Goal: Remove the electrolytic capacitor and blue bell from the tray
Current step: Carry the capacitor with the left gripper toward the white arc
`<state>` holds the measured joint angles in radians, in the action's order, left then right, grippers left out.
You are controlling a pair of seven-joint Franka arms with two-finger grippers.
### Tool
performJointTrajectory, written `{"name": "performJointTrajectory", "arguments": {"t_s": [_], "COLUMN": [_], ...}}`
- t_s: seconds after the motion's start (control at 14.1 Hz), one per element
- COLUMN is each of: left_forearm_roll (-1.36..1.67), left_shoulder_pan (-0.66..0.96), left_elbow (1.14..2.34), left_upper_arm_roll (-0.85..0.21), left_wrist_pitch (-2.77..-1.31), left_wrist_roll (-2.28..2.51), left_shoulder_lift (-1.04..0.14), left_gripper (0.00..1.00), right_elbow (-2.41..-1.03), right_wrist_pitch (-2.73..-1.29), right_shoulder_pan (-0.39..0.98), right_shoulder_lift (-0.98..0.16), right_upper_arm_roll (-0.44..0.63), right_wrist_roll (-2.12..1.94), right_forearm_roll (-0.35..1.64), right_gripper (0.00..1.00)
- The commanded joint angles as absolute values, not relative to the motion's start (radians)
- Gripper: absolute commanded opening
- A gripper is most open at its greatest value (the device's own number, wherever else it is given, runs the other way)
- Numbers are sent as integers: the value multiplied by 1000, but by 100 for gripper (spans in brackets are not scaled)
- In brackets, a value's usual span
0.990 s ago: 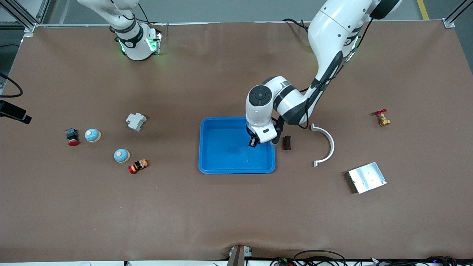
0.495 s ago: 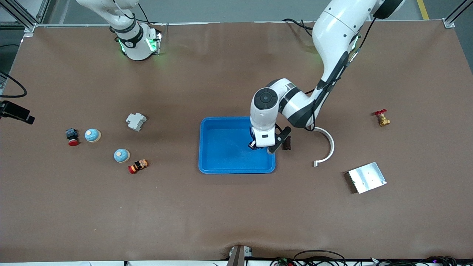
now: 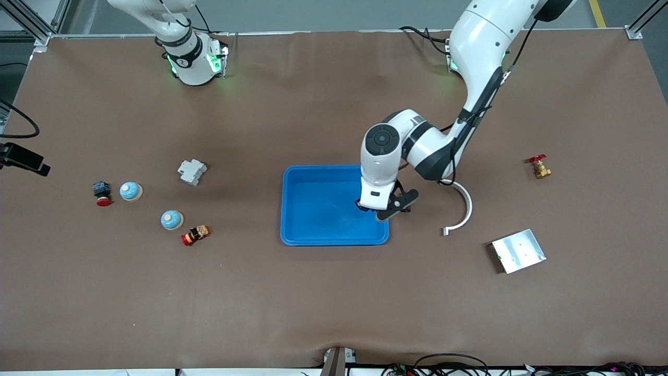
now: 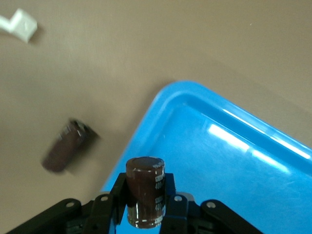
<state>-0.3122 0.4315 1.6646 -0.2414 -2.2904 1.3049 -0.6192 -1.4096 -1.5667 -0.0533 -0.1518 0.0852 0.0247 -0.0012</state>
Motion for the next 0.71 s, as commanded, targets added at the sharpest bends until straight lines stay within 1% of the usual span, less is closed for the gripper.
{"name": "performJointTrajectory", "arguments": {"t_s": [0.0,0.07,0.14,0.28,0.35,0.42,0.49,0.64], "left_forearm_roll": [-316,-316,-314,-328,-330,-331,-339,-370], "left_shoulder_pan": [330,255,156,-34,-117,-174,-211,-242], "left_elbow": [1791,1830,1859,1908,1934,1966,2001,2071], "left_upper_arm_roll": [-287,-332,-404,-561,-619,-655,-667,-669], "left_wrist_pitch": [-2286,-2290,-2292,-2296,-2309,-2322,-2342,-2394], "left_wrist_roll": [1056,961,890,807,757,715,694,675], "left_shoulder_lift": [-496,-464,-440,-428,-417,-402,-379,-350], "left_gripper": [0,0,0,0,0,0,0,0], "right_elbow": [-1430,-1428,-1427,-1427,-1427,-1427,-1427,-1427], "right_wrist_pitch": [-1574,-1574,-1574,-1569,-1566,-1569,-1571,-1565], "right_shoulder_pan": [-40,-32,-29,-29,-28,-26,-28,-29], "right_shoulder_lift": [-132,-133,-133,-133,-132,-132,-133,-130], "right_upper_arm_roll": [97,97,97,95,97,95,95,97], "right_wrist_roll": [34,34,34,34,34,34,34,34], "right_forearm_roll": [2,2,2,3,3,3,5,6], "right_gripper": [100,100,100,100,100,100,100,100]}}
